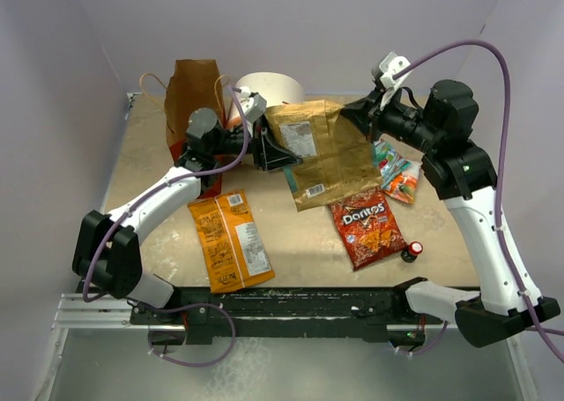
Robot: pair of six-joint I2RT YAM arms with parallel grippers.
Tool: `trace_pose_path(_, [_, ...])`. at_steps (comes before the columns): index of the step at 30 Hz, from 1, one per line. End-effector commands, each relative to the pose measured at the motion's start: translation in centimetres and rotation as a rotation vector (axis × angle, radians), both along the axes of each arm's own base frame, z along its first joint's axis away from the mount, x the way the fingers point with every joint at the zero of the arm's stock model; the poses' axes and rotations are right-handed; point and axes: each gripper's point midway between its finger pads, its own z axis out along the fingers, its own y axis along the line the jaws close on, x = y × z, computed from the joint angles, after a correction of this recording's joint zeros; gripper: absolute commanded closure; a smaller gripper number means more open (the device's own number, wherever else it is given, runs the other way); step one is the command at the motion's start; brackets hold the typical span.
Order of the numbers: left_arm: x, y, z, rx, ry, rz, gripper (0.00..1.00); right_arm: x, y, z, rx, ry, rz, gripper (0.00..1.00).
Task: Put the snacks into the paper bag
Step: Place the snack in the paper bag.
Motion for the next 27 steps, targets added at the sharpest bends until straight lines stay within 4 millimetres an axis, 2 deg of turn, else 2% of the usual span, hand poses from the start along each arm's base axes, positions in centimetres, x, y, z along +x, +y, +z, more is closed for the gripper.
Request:
trace_pose_path(1, [-0.9,0.1,1.5,-0.049,-0.060,-0.017,0.60,-0.9,0.0,2.9,0.065,-0.093,0.028,1.00])
trace_pose_path(5, [-1.4,0.4,2.0,-0.056,-0.069,-0.018,0.76,-0.9,-0.1,2.2,0.061,-0.084,0.035,1.00])
trace_pose_path(10, [-1.6,1.3,3.1,-0.055,-0.105,-0.006,0.99,-1.0,-0.2,0.3,0.045,-0.053,0.046,1.00])
trace_pose_path(12, [-1.3,2.1,3.5,-0.031,-0.111,0.019,1.00,-1.0,-0.5,-0.4,0.023,-0.060,0.036,1.00])
trace_pose_path(13, [-1.0,2.4,3.7,-0.006,-0.114,0.038,1.00,-1.0,-0.6,-0.8,0.010,-0.063,0.036,0.97])
trace_pose_path(18, [0.1,4.4,4.9,0.158,-0.221,0.159,1.00,-1.1,-0.3,-1.9,-0.017,-0.068,0.061,0.68])
trace_pose_path(20, [0.2,5.7,6.0,0.188,-0.264,0.208,1.00,-1.1,-0.4,-1.9,-0.018,-0.073,0.058,0.60])
trace_pose_path(23, [0.3,7.9,8.2,0.210,-0.302,0.290,1.00,-1.2,-0.5,-1.8,-0.026,-0.083,0.057,0.55])
trace_pose_path(27, [0.9,10.8,11.6,0.230,-0.331,0.430,1.00,-1.4,-0.9,-1.8,-0.033,-0.091,0.043,0.52])
